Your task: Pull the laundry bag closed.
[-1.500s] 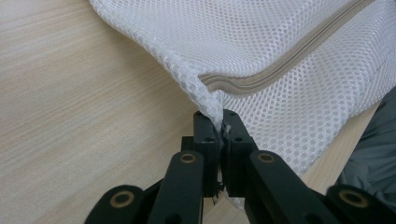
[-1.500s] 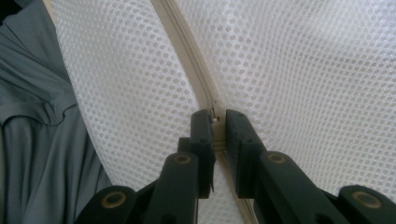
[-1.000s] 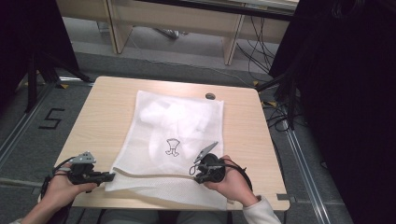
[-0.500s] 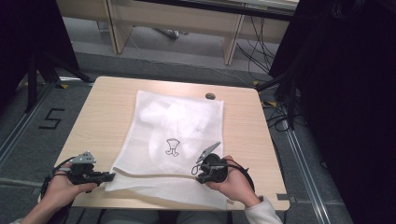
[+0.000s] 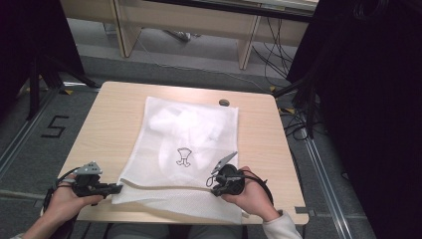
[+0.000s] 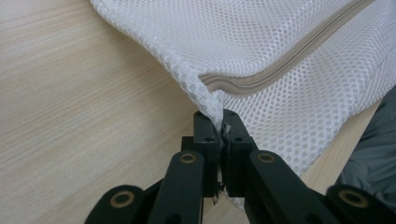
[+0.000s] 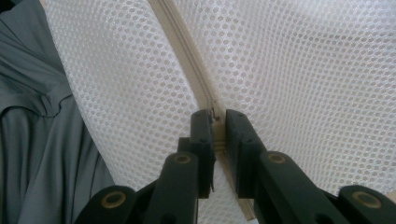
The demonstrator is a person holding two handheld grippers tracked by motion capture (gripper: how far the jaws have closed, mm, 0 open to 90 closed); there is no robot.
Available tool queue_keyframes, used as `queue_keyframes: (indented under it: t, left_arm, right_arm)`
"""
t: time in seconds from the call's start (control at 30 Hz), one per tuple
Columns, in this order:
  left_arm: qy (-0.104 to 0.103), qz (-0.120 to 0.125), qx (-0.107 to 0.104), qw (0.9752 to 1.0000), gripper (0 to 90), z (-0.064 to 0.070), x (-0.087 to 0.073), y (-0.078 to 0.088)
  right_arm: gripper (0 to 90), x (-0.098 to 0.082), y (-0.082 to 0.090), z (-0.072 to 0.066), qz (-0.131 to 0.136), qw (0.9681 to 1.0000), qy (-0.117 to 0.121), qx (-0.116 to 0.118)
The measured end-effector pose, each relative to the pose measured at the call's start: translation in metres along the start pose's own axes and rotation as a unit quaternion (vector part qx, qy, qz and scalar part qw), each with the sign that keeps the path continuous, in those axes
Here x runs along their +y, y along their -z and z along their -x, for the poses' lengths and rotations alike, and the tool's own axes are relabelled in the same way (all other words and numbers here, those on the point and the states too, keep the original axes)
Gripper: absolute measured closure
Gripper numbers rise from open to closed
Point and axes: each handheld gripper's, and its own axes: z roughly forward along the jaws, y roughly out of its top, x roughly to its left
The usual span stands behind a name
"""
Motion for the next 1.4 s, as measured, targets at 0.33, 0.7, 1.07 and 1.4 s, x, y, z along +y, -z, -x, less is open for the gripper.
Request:
queue_keyframes:
  t: [0.33, 0.7, 1.07, 1.4]
  left_arm:
    - [-0.002, -0.007, 0.001, 1.0000, 86.1, 0.000, 0.001, 0.001]
    - [0.003, -0.002, 0.011, 0.9999, 86.2, -0.001, 0.000, 0.002]
    - [-0.002, -0.004, 0.019, 0.9998, 86.2, -0.002, 0.000, 0.002]
    - [0.008, -0.002, 0.025, 0.9996, 86.2, -0.003, 0.001, 0.004]
  right_arm:
    - [82.2, -0.004, 0.002, 0.003, -0.002, 1.0000, -0.005, -0.001]
    - [82.2, -0.006, 0.003, 0.004, -0.004, 1.0000, -0.007, 0.002]
    - [82.2, -0.010, 0.003, 0.006, -0.011, 0.9999, -0.011, 0.001]
    - [82.3, -0.013, 0.004, 0.007, -0.012, 0.9999, -0.012, 0.003]
